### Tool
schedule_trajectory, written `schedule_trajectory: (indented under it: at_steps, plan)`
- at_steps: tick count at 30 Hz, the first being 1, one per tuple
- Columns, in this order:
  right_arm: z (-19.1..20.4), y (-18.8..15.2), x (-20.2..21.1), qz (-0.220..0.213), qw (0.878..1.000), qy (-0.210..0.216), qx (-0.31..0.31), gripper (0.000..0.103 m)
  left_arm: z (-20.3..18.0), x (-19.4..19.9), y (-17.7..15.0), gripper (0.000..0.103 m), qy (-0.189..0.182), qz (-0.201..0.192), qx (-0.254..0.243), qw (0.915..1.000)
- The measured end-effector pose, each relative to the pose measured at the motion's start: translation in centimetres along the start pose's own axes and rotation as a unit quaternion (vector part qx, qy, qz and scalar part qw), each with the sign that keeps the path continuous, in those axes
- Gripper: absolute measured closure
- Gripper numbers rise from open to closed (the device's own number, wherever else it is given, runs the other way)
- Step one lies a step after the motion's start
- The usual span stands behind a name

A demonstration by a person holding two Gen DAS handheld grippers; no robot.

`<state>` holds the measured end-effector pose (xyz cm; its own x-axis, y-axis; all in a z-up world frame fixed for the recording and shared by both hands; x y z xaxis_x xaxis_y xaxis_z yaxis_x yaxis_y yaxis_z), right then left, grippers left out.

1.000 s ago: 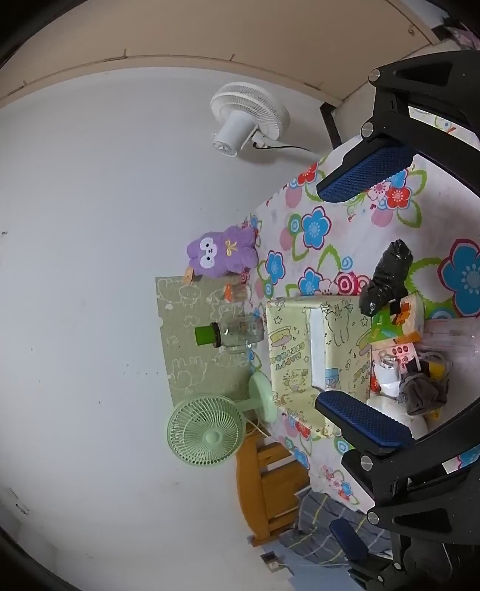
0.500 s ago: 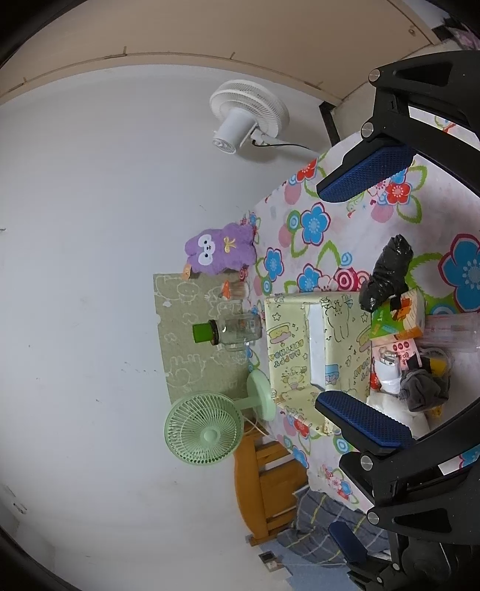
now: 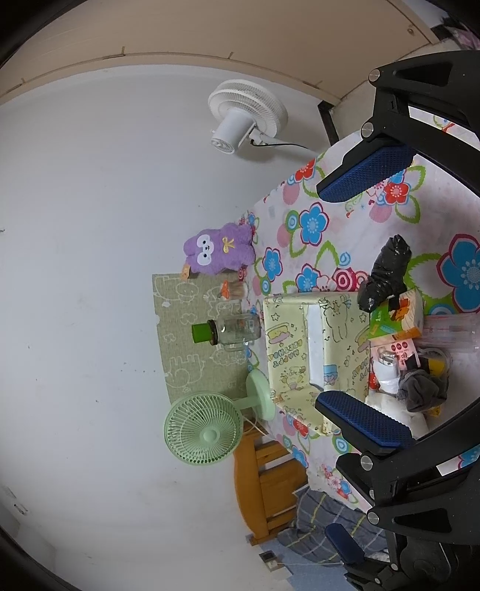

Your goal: Organize soft objects

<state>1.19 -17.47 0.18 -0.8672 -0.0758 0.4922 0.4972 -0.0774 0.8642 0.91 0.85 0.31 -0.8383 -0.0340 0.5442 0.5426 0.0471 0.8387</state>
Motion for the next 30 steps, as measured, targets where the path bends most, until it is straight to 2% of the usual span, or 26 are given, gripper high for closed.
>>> schedule_trajectory:
  at_steps: [30]
  plan:
    - [0.02, 0.12, 0.47, -0.003, 1.000, 0.006, -0.001, 0.000, -0.69, 0.06, -0.10, 0.001, -0.002, -0.004, -0.002, 1.0000]
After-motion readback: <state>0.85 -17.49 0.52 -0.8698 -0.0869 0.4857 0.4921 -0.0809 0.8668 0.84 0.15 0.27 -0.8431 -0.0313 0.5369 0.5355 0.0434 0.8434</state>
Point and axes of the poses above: each gripper's, at about its wrist camera, not at the fingertips, and x roughly against the way its jaws point, z to its left, y to its top, the point moved 1 cm from there along -x, roughly the way its jaws point, and after that the axes turned 5 degrees about z, right-handed, at the moved point
